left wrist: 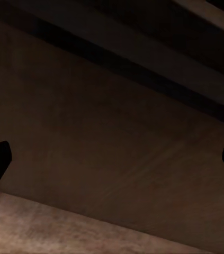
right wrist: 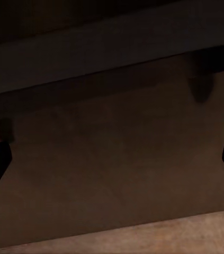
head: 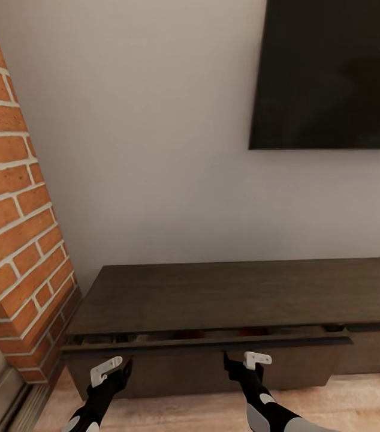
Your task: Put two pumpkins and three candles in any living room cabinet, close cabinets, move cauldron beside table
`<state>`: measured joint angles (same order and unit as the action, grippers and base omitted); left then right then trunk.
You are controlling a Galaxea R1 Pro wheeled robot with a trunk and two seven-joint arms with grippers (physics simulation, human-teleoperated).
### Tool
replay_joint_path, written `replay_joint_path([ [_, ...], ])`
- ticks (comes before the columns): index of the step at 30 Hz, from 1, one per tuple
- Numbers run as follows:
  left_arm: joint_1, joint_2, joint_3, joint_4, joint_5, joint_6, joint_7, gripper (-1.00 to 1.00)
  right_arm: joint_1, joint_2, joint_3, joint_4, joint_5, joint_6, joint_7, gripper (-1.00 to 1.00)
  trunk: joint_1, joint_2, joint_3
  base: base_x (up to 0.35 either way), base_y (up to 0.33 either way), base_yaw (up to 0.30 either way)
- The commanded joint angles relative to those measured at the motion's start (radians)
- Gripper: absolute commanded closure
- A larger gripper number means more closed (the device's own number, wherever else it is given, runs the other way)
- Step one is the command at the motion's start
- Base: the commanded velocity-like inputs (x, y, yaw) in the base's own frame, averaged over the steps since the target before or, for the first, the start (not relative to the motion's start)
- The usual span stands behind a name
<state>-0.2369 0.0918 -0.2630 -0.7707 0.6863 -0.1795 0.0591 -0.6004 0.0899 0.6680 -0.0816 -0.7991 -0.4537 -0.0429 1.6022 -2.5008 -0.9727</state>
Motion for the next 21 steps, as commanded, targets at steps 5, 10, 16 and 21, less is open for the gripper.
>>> replay_joint_path([
  [5,-0.001,0.003,-0.007,0.000,0.010,-0.006,0.007,-1.00,-0.001,0.000,0.002,0.000,-0.006,-0.003,-0.005,-1.00,0.000,0.000,-0.001,0.116,0.000,0.000],
  [10,-0.001,0.003,-0.007,-0.001,0.010,-0.006,0.007,-1.00,-0.001,0.001,0.002,0.000,-0.006,-0.003,-0.005,-1.00,0.000,0.000,-0.001,0.073,0.000,0.000],
  [16,-0.001,0.003,-0.007,0.000,0.010,-0.007,0.007,-1.00,-0.001,0.000,0.002,0.000,-0.006,-0.003,-0.005,-1.00,0.000,0.000,-0.001,0.011,0.000,0.000],
  [21,-0.001,0.003,-0.007,0.001,0.010,-0.007,0.007,-1.00,-0.001,0.001,0.002,0.000,-0.006,-0.003,-0.005,-1.00,0.000,0.000,-0.001,0.050,0.009,0.000],
])
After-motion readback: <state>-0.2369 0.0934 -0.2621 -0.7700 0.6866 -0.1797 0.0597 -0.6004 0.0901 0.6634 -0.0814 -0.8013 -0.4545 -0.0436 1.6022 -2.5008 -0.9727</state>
